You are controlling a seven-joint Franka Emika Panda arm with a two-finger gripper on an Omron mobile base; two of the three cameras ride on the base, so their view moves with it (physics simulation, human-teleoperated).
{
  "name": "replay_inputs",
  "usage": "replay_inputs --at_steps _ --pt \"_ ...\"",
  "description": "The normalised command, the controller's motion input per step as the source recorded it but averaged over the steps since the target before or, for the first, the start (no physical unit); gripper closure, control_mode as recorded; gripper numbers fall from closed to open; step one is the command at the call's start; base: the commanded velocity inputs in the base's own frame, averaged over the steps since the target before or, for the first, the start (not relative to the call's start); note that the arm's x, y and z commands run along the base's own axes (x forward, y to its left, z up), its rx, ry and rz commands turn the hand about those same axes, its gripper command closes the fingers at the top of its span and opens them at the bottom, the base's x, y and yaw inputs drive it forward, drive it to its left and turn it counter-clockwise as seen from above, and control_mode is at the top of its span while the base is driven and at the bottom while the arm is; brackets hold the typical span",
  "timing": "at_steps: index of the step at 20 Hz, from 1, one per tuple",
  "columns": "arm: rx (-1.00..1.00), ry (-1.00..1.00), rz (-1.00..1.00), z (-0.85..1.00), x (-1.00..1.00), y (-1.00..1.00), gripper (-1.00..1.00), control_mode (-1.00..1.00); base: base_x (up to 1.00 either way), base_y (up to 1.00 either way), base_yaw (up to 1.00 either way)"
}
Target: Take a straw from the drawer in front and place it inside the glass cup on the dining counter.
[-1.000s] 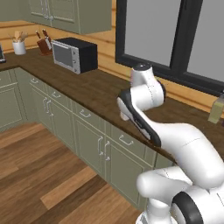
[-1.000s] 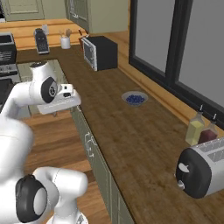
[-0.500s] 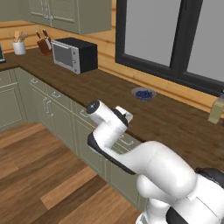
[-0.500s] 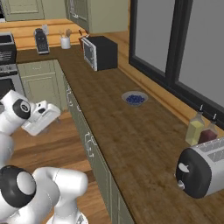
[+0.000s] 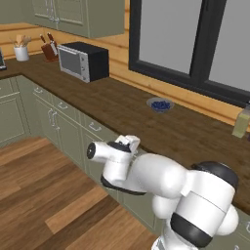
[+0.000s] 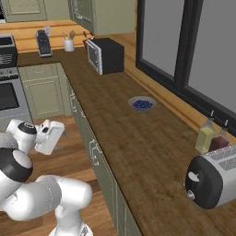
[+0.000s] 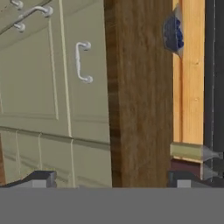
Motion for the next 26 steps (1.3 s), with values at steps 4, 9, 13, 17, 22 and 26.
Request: replay_inputs --at_steps 4,9,13,17,22,26 --pt "-0.11 -0.18 -0.08 -0.53 0.45 -0.09 -1.0 -1.0 0.0 0.0 0.0" --pt "-0.09 -0.1 -0.09 -0.51 0.62 -0.09 -1.0 -1.0 0.0 0.0 0.0" --pt "-0.08 -0.03 -0.09 -0.42 0.63 -0.06 -1.0 -1.0 0.0 0.0 0.0" --pt "-0.07 0.0 -0.11 -0.35 0.61 0.0 -1.0 -1.0 0.0 0.0 0.0" --pt "-0.1 0.0 -0.1 -0.39 0.57 -0.02 -1.0 -1.0 0.0 0.0 0.0" --pt "-0.1 0.0 -0.08 -0.37 0.35 -0.17 -1.0 -1.0 0.0 0.0 0.0"
